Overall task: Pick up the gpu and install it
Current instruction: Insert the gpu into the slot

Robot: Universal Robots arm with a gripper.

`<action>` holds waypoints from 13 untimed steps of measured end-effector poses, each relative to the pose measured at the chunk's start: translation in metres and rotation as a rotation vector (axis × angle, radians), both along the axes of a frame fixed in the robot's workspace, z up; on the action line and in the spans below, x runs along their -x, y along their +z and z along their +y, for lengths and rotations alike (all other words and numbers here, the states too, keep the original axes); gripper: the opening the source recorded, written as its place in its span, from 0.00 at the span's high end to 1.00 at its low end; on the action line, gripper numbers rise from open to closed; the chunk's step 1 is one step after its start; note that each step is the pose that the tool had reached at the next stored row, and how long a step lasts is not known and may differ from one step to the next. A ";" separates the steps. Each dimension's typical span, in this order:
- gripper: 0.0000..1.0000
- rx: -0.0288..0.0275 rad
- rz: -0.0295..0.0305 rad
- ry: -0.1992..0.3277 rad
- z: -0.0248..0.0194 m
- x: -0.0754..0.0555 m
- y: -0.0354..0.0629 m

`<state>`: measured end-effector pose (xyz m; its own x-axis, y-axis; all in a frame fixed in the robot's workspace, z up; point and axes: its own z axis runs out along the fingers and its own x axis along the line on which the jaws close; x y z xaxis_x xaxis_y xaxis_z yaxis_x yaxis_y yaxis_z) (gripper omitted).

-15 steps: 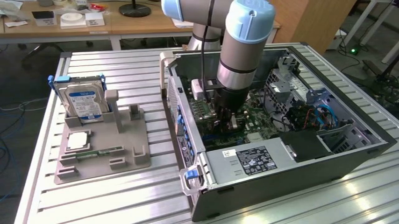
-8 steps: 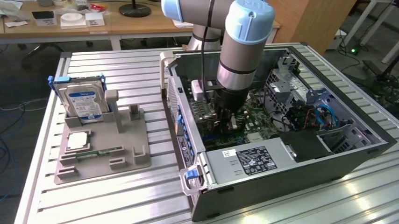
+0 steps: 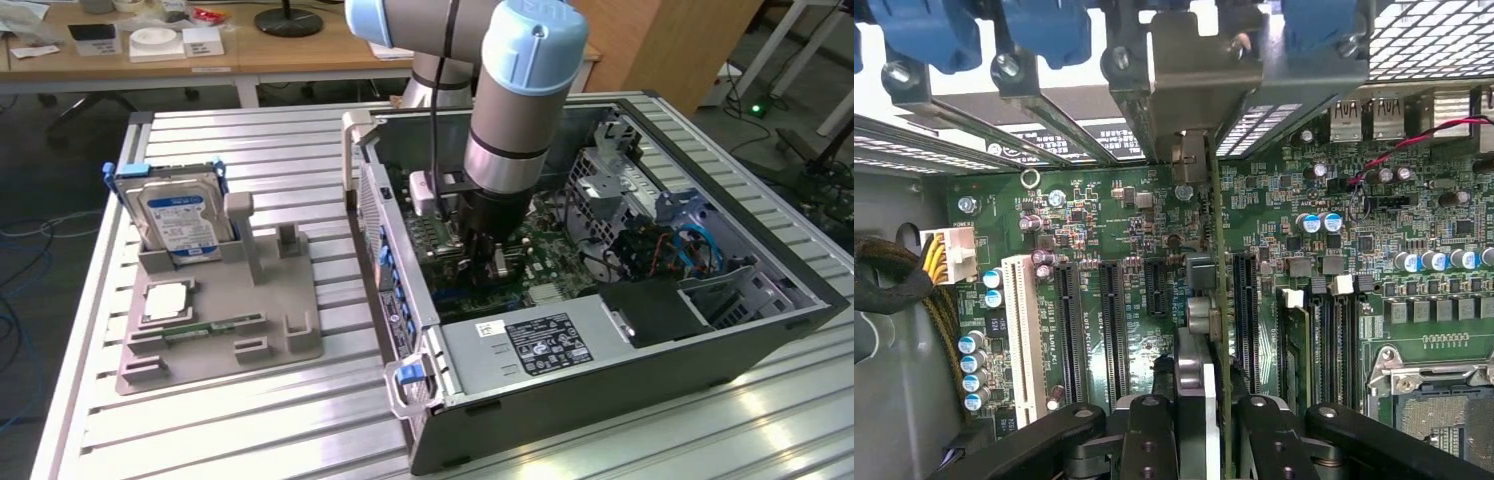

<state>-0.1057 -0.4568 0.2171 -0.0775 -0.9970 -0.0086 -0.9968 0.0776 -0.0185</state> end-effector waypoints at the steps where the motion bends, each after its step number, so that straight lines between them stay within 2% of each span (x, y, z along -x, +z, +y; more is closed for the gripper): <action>1: 0.72 0.0000 0.0000 0.000 0.0000 0.000 -0.0005; 12: 0.72 -0.0002 0.0003 0.000 0.0000 0.000 -0.0023; 13: 0.71 -0.0024 0.0005 -0.001 0.0003 0.001 -0.0029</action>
<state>-0.1063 -0.4564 0.2142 -0.0785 -0.9969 -0.0110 -0.9967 0.0787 -0.0178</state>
